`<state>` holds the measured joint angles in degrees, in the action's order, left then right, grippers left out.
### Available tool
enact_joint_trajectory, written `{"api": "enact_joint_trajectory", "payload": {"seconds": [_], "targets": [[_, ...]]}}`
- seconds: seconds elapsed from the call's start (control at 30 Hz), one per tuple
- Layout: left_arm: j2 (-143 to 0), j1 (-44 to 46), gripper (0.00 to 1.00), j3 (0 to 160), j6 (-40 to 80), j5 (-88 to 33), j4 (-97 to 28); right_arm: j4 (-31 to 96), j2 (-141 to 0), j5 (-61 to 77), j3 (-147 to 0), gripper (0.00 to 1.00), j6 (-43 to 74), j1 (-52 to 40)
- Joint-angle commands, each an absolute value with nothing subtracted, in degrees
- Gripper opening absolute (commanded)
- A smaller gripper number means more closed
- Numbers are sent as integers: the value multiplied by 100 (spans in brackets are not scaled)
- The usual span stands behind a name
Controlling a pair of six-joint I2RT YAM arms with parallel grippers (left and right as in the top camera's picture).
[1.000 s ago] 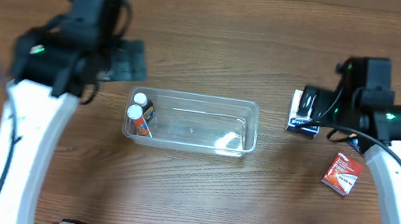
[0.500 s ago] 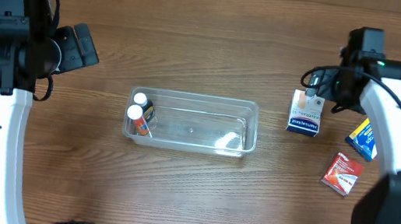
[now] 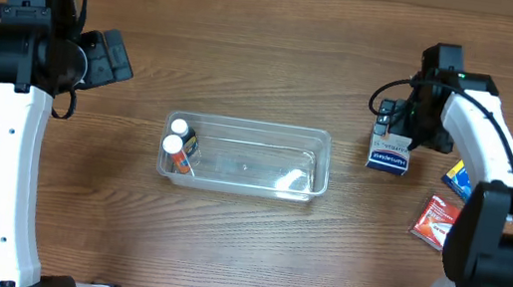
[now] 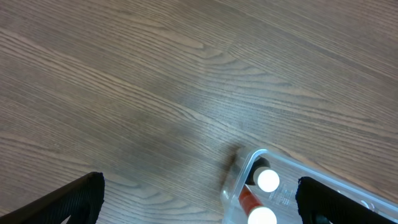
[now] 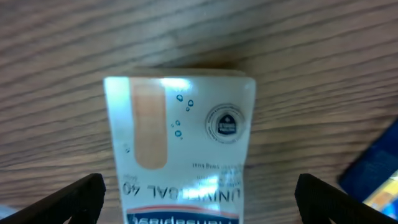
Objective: Pack container
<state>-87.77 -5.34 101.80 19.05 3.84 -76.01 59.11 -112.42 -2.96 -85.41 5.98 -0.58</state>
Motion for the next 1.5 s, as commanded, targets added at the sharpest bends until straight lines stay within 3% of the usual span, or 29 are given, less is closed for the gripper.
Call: {"api": "enact_joint_trajectory", "payload": {"seconds": [0.0,1.47], "targets": [[-8792,-561,100,10300,1774,311,-7583,5861,-11426,-224,-8552,100,596,-80],[-8801,-561,100,10300,1767,316,-7607,6016,-11907,-270,-8547,100,596,-80]]}}
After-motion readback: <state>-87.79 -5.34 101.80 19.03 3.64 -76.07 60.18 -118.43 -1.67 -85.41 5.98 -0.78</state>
